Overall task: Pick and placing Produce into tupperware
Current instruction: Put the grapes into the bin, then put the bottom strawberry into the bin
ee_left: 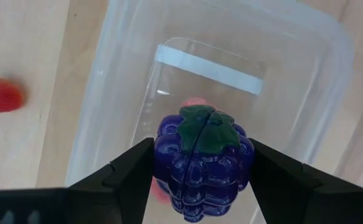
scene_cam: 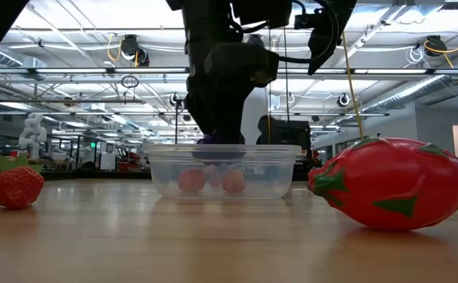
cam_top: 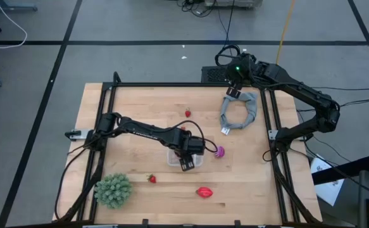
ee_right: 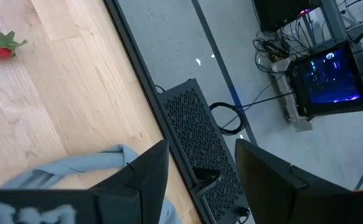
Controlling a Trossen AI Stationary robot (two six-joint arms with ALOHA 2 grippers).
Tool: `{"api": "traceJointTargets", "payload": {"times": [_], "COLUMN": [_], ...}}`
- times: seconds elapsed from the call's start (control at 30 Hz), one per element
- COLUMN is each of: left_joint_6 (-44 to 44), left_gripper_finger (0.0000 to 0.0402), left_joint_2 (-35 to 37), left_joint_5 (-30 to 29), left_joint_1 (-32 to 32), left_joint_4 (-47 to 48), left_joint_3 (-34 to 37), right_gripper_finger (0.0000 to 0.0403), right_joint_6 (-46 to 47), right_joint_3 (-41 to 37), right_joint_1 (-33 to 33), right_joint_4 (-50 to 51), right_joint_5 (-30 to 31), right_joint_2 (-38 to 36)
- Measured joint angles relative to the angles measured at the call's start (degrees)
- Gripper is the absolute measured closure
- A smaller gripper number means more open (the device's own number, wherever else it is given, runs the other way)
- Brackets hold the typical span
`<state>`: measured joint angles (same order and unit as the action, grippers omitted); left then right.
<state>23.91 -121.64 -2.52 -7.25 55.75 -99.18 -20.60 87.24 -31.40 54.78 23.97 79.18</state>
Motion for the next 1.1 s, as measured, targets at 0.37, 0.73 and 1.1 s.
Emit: {"api": "traceJointTargets", "payload": {"times": [0.37,0.73,1.1], "left_joint_6": [0.6,0.6,0.3], "left_gripper_finger": [0.0156,0.0111,0.008], "left_joint_2": [0.0,0.0,0.0], "left_joint_5": [3.0,3.0,4.0], "left_joint_1": [0.0,0.0,0.1], "left_joint_4": [-2.5,-2.5,-2.4], "left_joint_3": [2.7,2.7,2.7], "right_gripper_finger": [0.0226,0.0226,0.0226], "right_joint_6": [0.0,0.0,0.0], "right_joint_3": [0.0,0.0,0.0], "right_joint_1": [0.0,0.0,0.0], "right_joint_4": [0.0,0.0,0.0], "right_joint_5": [0.0,0.0,-0.1], "right_joint_2": [0.0,0.0,0.0]}}
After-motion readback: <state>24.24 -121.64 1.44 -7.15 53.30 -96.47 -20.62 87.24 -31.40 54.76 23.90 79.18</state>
